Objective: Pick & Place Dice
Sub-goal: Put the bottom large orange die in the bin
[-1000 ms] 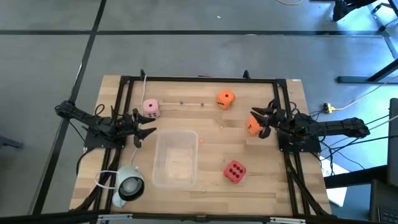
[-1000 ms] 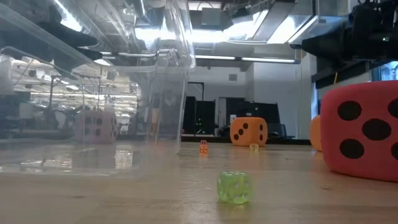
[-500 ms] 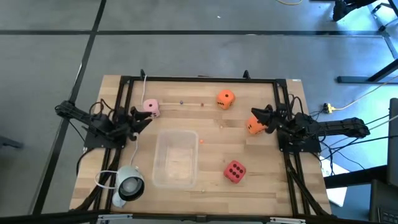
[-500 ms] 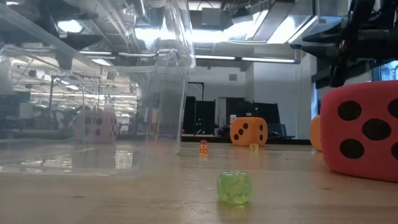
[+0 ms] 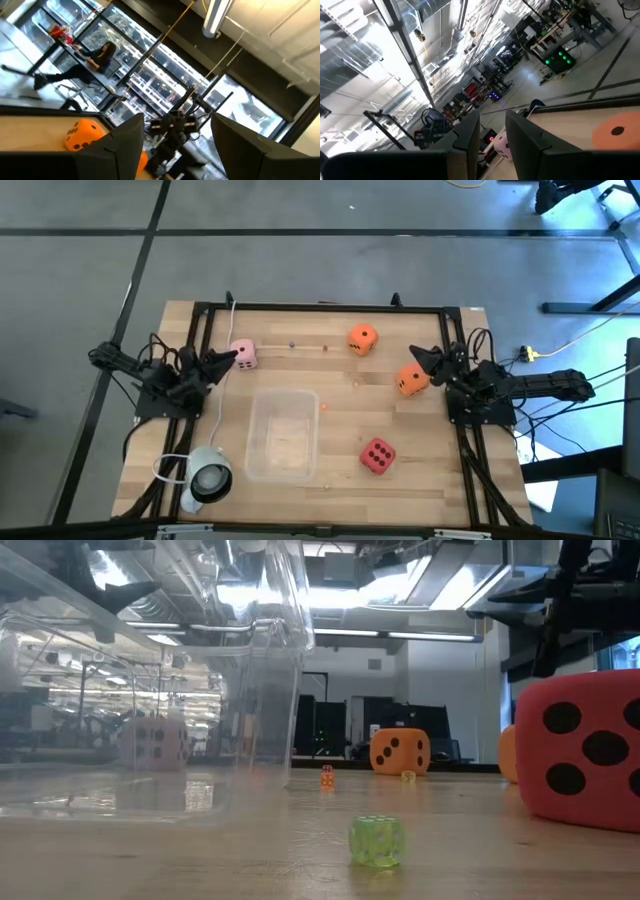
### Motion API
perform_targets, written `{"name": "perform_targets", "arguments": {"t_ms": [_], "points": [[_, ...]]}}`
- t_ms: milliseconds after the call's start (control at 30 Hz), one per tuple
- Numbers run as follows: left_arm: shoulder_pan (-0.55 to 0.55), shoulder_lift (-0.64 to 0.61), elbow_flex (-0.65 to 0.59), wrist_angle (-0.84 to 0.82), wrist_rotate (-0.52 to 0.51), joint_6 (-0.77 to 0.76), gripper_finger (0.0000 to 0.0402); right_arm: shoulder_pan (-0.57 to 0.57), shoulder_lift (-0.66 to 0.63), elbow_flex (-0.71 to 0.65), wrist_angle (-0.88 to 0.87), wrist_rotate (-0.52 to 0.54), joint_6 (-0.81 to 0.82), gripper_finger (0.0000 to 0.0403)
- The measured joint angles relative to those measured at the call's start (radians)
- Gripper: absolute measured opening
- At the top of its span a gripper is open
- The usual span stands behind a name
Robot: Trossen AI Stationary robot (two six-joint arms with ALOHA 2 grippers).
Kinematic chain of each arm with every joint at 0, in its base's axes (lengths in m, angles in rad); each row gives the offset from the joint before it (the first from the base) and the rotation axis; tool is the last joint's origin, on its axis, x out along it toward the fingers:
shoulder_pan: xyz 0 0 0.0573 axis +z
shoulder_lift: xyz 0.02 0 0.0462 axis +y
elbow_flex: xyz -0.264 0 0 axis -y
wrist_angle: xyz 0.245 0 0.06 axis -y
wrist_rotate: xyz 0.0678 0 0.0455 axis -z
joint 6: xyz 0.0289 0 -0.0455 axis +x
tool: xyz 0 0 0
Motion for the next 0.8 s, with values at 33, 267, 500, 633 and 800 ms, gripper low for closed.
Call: {"name": "perform_targets", "arguments": {"t_ms": [33,267,500,633,800], "points": [[0.0,0.0,0.001,0.004,0.002,-0.007,0.0224,0.0,0.0,0.003,-0.001,-0.003,-0.021,0.0093],[0.0,0.038,0.054,-0.029,0.026,0.047,0.0224,0.0,0.023,0.118,-0.032,-0.081,-0.25,0.0133],[0.0,0.146,0.14,-0.03,0.03,0.072,0.0224,0.0,0.057,0.352,-0.306,0.006,-0.496,0.022],[0.0,0.243,0.208,-0.032,0.054,0.095,0.0224,0.001,0.098,0.5,-0.481,-0.016,-0.552,0.0246],[0.001,0.399,0.331,-0.057,0.114,0.197,0.0224,0.001,0.184,0.685,-0.782,-0.04,-0.621,0.025]]}}
